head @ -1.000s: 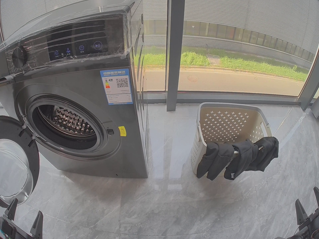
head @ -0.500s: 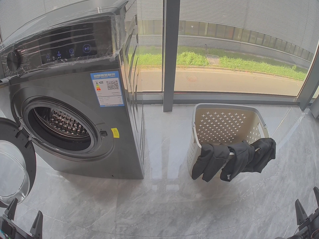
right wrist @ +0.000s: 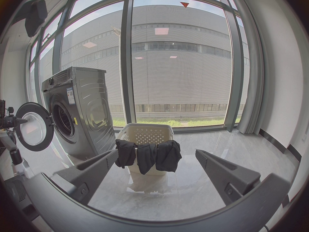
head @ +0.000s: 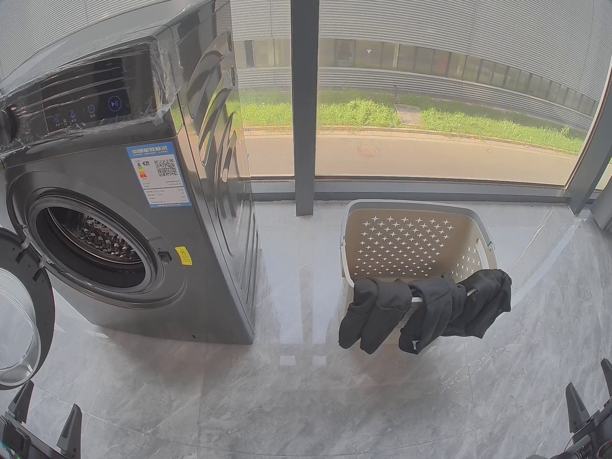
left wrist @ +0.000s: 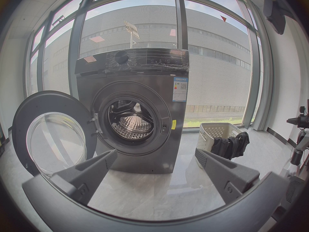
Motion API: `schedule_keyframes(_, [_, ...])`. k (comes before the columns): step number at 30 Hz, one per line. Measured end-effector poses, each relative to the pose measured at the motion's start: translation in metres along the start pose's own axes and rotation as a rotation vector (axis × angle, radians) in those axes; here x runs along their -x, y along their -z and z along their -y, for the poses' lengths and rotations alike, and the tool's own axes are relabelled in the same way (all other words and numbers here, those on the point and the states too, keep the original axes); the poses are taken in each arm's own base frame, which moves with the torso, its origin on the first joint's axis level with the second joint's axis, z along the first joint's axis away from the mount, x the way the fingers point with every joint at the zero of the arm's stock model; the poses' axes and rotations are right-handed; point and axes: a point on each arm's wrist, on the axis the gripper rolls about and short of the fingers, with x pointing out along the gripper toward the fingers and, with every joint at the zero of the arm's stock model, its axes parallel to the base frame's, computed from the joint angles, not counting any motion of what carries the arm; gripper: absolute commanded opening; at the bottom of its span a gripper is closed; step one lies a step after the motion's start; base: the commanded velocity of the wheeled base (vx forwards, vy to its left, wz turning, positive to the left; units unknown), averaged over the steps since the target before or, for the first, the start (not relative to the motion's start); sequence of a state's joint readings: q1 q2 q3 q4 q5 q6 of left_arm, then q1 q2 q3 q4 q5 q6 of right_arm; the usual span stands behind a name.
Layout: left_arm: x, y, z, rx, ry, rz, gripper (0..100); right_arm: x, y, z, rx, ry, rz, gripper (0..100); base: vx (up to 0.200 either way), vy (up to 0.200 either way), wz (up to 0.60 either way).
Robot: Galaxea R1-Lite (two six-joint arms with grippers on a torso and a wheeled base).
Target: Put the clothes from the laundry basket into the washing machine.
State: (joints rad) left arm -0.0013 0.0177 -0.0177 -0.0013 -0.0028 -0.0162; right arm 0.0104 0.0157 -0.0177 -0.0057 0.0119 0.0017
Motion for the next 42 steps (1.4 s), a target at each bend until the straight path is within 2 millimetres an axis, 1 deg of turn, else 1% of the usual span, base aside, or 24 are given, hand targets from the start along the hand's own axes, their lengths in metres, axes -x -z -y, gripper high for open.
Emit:
schedule_keyframes(15, [0.0000, 0.0000, 0.0000, -0.001, 0.001, 0.000, 100, 0.0000, 0.0000, 0.0000, 0.000, 0.000, -0.001, 100, 0.000, -0.200, 0.00])
schedule_keyframes(42, [0.0000, 0.0000, 0.0000, 0.000, 0.001, 0.000, 100, 0.0000, 0.0000, 0.0000, 0.000, 0.000, -0.001, 100, 0.000, 0.000, 0.00])
